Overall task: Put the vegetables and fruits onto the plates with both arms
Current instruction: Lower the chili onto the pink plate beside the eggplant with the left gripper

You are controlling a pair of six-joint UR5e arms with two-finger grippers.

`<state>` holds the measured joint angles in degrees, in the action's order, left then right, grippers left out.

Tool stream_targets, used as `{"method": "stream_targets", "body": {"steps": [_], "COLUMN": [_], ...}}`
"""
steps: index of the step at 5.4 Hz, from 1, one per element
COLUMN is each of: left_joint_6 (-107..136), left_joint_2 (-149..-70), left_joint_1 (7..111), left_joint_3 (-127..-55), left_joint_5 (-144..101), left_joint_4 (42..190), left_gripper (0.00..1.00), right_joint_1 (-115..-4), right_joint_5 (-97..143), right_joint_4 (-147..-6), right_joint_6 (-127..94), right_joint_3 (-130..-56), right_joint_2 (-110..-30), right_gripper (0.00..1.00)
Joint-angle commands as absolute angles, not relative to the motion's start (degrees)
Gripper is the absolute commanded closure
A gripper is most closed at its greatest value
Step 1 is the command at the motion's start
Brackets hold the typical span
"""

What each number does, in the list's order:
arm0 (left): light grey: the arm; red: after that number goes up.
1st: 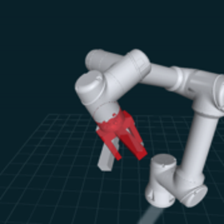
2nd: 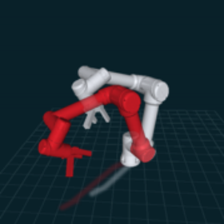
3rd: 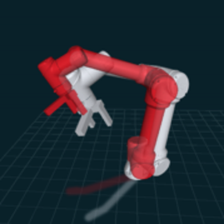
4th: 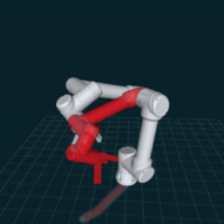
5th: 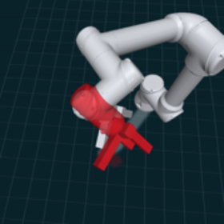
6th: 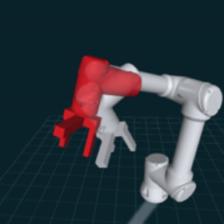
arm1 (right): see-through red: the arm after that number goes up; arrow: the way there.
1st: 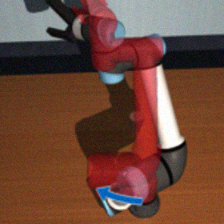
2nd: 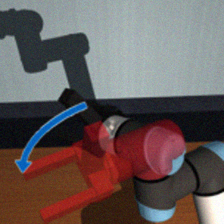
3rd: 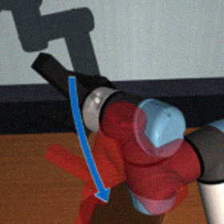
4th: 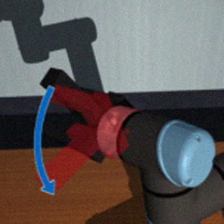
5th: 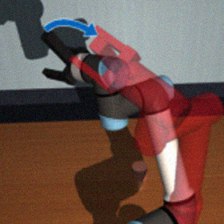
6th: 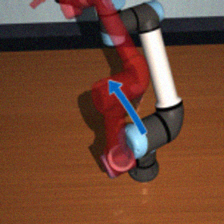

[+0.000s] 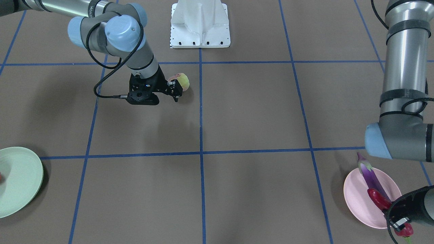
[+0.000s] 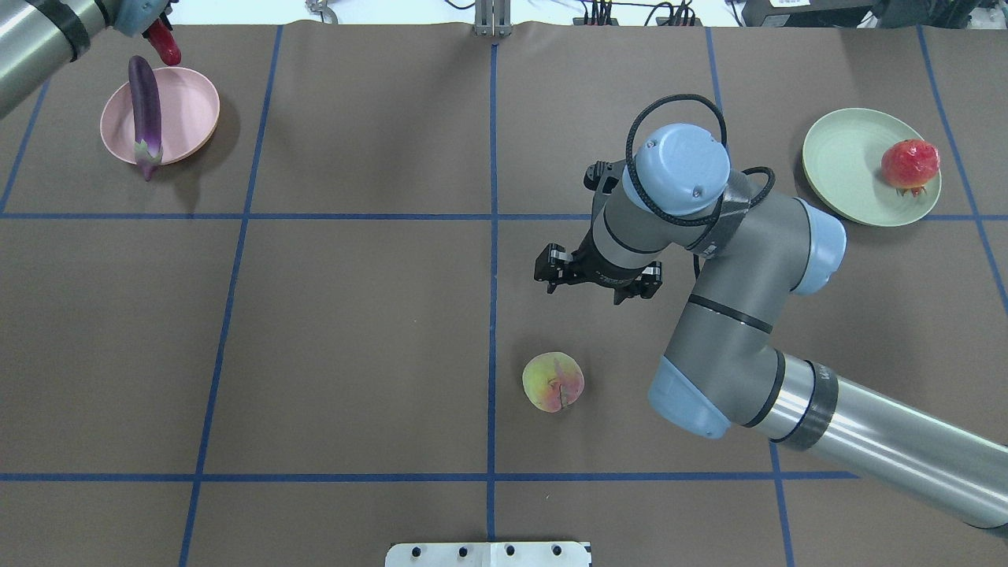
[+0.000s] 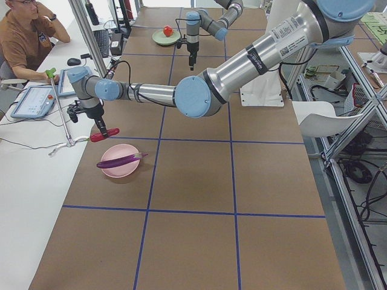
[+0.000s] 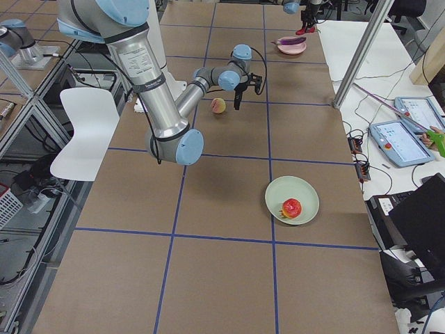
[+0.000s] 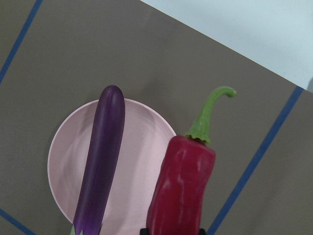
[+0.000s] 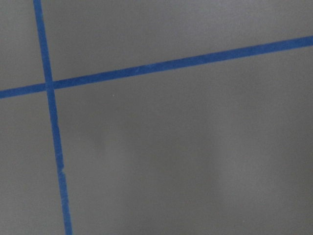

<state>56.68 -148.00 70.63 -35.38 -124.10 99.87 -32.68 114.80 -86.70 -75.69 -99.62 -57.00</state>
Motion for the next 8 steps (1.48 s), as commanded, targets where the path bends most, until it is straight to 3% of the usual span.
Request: {"method": "stream_targets", "body": {"steps": [1, 5, 6, 7, 8], "left_joint_6": [65.5, 63.6, 63.5, 59.9, 59.6], "left_joint_2": [-146.8, -144.4, -144.4, -144.4, -144.5], "left_joint_1": [67.0, 64.8, 64.9, 65.5, 66.9], "left_joint_3": [-31.7, -29.6, -29.7, -30.1, -30.6], "left_joint_5": [-117.9, -115.0, -115.0, -114.9, -115.1], "left_joint_4": [109.9, 114.3, 114.3, 114.3, 114.0], "left_gripper": [1.00, 1.00, 0.86, 0.01, 0.00], "right_joint_1": [-30.4, -30.4, -30.4, -30.4, -30.1], "right_joint_5": [113.3, 113.4, 113.4, 113.3, 113.3], "right_joint_4": [-87.4, -87.5, -87.5, -87.4, -87.5], "right_joint_6": [-76.8, -76.8, -76.8, -76.8, -76.8], "right_joint_3": [-99.8, -100.1, -100.1, -100.1, -100.2], "right_joint_2": [-56.4, -56.9, -57.0, -57.0, -56.8], "right_gripper": [0.00, 0.00, 0.00, 0.00, 0.00]}}
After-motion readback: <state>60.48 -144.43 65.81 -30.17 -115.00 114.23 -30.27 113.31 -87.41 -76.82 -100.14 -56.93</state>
